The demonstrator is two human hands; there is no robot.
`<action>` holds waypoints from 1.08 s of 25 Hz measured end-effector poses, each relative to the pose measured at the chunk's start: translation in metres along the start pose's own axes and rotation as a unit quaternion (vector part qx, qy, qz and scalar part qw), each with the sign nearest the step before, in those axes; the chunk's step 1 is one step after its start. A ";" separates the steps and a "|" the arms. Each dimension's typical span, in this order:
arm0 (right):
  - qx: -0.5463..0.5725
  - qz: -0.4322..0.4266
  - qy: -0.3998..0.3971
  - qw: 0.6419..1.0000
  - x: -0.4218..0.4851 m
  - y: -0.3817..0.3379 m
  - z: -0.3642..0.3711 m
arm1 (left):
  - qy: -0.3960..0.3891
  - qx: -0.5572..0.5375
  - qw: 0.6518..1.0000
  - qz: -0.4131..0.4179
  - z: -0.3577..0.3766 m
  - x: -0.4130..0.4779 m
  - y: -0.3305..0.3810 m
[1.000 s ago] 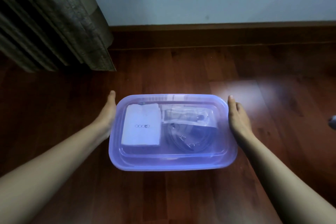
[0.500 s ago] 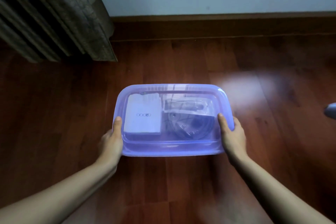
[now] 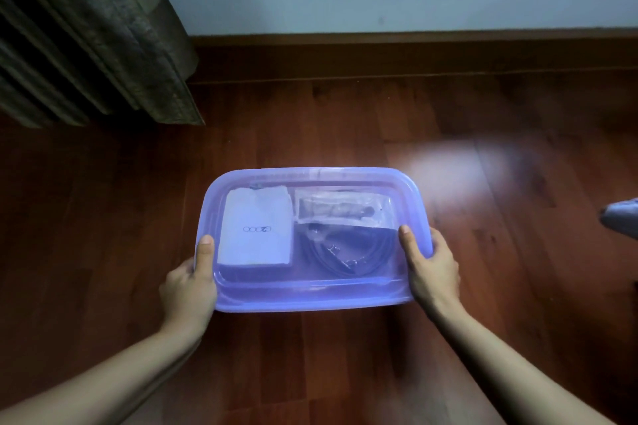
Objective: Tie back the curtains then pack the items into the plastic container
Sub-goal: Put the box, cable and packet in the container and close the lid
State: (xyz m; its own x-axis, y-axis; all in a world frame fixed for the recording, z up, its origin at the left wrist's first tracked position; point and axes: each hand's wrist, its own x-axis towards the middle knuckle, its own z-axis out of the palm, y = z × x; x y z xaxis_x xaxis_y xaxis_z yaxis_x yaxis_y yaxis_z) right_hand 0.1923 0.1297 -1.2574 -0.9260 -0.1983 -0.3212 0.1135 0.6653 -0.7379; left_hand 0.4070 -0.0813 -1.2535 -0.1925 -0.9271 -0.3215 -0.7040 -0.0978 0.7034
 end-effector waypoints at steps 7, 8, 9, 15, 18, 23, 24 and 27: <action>0.077 0.010 -0.030 0.997 -0.002 -0.002 -0.003 | -0.043 -0.060 0.994 -0.079 0.001 0.008 -0.003; 0.116 0.017 -0.051 0.992 -0.002 -0.002 -0.005 | -0.073 -0.124 0.984 -0.107 -0.001 0.006 -0.003; 0.152 0.026 -0.075 0.985 -0.001 -0.002 -0.008 | -0.098 -0.177 0.970 -0.135 -0.003 0.000 -0.002; 0.160 0.006 -0.160 0.974 -0.014 0.020 -0.015 | -0.128 -0.352 0.910 -0.177 0.000 -0.032 -0.002; 0.158 -0.026 -0.193 0.968 -0.010 -0.004 -0.004 | -0.093 -0.390 0.897 -0.186 -0.015 -0.016 -0.007; 0.123 -0.070 -0.268 0.953 -0.010 -0.081 0.055 | -0.013 -0.429 0.888 -0.166 -0.079 0.028 -0.011; 0.112 -0.080 -0.291 0.947 -0.016 -0.102 0.070 | 0.005 -0.433 0.885 -0.168 -0.103 0.036 -0.014; 0.083 -0.094 -0.384 0.915 -0.051 -0.172 0.108 | 0.057 -0.444 0.876 -0.176 -0.186 0.045 -0.022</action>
State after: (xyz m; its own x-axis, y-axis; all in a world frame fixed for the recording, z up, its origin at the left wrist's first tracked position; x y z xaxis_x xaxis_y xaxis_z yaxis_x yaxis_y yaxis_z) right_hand 0.2584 -0.0523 -1.1781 -0.4163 -0.7874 -0.4547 0.0902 0.4618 -0.8824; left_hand 0.5412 -0.1879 -1.1658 0.0357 -0.8078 -0.5884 0.1144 -0.5816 0.8054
